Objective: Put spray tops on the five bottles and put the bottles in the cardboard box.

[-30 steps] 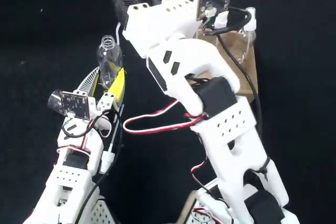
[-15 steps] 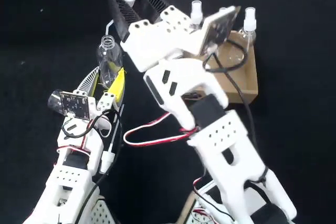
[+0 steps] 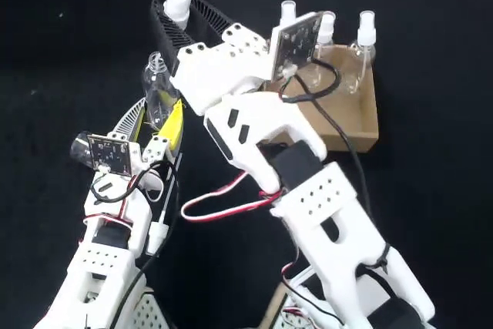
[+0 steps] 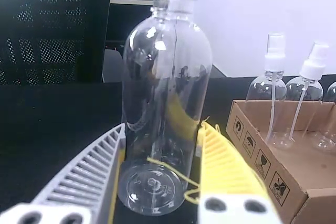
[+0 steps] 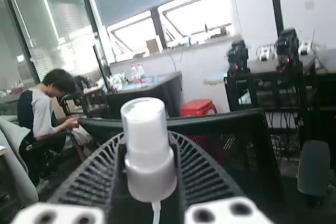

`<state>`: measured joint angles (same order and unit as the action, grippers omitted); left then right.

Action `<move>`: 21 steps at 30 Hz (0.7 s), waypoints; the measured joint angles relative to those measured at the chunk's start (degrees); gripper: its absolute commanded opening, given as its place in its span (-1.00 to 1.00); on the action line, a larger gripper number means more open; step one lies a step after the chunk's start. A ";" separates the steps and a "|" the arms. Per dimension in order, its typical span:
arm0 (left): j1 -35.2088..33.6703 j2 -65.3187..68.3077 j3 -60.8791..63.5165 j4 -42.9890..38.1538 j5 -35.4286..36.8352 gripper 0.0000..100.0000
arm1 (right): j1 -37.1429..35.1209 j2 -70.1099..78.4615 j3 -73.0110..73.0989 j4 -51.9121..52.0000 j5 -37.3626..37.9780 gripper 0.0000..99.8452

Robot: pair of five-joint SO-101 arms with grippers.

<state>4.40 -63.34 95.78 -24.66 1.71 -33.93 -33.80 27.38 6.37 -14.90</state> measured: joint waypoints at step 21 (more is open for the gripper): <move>0.00 0.00 0.00 -5.89 0.00 -0.92 | -1.49 8.79 -5.36 4.66 0.00 -0.98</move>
<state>4.40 -63.34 95.78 -30.55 1.71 -35.43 -25.01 22.02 11.03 -14.90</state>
